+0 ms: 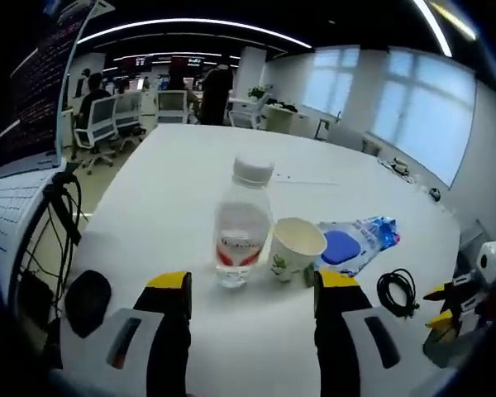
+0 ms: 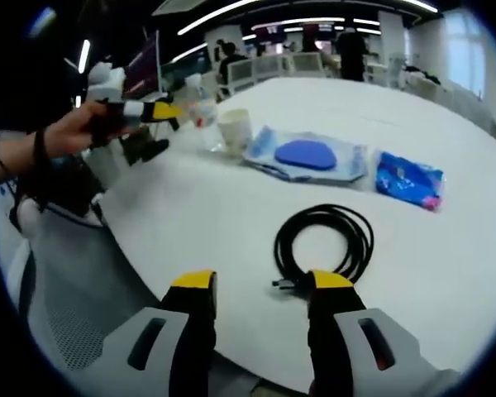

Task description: Arrange the tabletop items into an orderly group along one side of the table until the central work area is clear of visible clutter.

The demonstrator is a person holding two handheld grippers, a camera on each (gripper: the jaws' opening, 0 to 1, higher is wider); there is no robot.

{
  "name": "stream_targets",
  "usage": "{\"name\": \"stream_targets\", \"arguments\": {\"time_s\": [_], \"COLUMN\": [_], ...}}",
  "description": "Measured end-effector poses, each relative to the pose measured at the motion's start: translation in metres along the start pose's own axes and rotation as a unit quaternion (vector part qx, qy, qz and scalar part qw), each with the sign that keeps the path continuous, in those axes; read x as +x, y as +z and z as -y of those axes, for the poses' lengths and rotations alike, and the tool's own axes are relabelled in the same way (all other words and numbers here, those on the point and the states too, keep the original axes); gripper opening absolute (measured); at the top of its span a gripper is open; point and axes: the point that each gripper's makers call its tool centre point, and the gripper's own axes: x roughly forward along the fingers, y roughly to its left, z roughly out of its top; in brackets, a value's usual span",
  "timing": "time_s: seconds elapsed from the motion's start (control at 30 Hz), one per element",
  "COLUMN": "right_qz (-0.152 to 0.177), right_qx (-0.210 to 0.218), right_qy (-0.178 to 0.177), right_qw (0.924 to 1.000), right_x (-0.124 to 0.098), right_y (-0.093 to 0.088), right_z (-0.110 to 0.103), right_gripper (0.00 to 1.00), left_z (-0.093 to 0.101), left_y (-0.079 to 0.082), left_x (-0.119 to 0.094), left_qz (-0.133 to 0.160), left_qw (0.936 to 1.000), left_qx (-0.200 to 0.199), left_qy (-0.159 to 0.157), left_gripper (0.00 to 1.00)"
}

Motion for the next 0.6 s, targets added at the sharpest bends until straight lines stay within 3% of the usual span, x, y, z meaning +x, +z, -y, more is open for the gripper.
{"name": "stream_targets", "arguments": {"time_s": [0.33, 0.6], "right_qz": [-0.01, -0.018], "right_qx": [-0.006, -0.025], "right_qy": [0.0, -0.006], "right_qw": [0.9999, 0.9995], "right_x": [0.001, 0.008], "right_y": [-0.006, -0.004], "right_z": [0.005, 0.015], "right_gripper": [0.42, 0.4], "left_z": [0.013, 0.015], "left_y": [-0.026, -0.046], "left_x": [-0.036, -0.058], "left_qz": [-0.004, -0.015], "left_qw": [0.9992, 0.9983], "left_qx": [0.016, 0.033], "left_qy": [-0.038, -0.045], "left_gripper": [0.61, 0.65]}}
